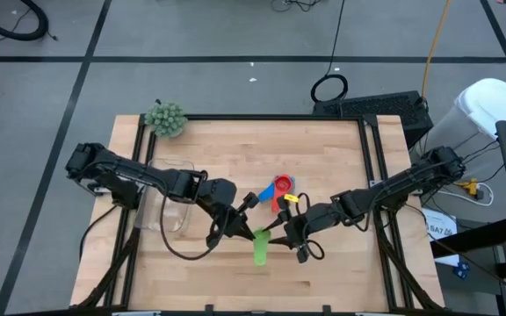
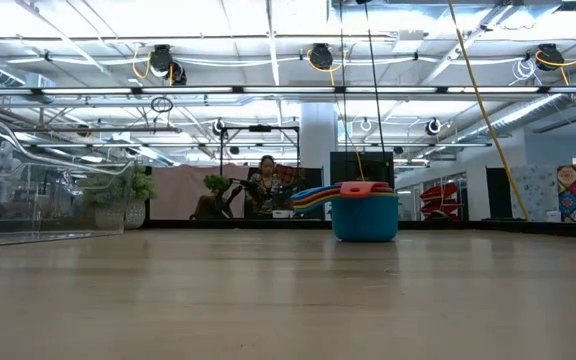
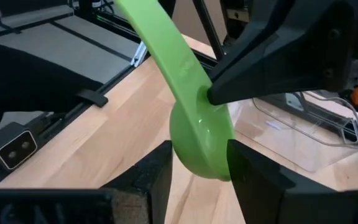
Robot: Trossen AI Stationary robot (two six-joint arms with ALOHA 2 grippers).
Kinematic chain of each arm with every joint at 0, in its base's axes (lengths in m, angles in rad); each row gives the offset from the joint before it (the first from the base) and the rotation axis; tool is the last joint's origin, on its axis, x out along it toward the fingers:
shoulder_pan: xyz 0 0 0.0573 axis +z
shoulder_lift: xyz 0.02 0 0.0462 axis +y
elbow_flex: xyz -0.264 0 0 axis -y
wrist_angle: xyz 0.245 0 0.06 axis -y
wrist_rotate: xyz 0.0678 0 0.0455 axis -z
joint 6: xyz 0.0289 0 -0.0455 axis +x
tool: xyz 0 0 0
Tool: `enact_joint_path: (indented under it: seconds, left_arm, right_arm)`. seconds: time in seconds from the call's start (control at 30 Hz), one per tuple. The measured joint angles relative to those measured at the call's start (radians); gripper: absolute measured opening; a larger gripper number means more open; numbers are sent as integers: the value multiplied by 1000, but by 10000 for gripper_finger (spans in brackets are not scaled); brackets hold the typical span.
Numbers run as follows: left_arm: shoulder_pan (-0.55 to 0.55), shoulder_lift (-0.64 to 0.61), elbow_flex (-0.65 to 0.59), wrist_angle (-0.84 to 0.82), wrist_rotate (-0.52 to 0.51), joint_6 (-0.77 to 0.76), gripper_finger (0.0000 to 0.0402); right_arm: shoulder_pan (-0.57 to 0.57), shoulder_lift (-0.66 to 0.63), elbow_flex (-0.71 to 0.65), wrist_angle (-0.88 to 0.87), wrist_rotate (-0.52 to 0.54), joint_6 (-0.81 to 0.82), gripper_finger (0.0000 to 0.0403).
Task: Nest measuring cups in basket
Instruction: Stack the green measuring cup on top of the red measuring cup
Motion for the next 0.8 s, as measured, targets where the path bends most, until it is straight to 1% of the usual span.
enact_joint_path:
  seconds: [0.1, 0.2, 0.3, 0.43, 0.47, 0.53, 0.6, 0.8]
  left_arm:
    - [12, 0, 0, -4, 2, -5, 3]
    - [21, 0, 0, -6, 2, -4, 3]
    - [29, 0, 0, -4, 0, -4, 3]
    - [45, 0, 0, 5, -7, 0, 3]
    - [48, 0, 0, 8, -9, 1, 1]
    - [55, 0, 0, 14, -26, -11, 0]
    - [59, -1, 0, 17, -57, -47, 7]
    - [67, -16, -2, 15, -143, -75, 57]
  right_arm:
    - [-3, 0, 0, 7, 1, 3, 140]
    - [-3, 0, 0, 20, 1, 4, 121]
    - [-3, 0, 0, 19, -5, 4, 87]
    - [-2, 0, 0, -1, -17, 13, 23]
    - [-2, 0, 0, -9, -16, 14, 15]
    - [-4, 0, 0, -23, -1, 39, 11]
    - [-7, 0, -1, -36, 24, 41, 7]
    - [-8, -9, -2, -79, 115, 26, 5]
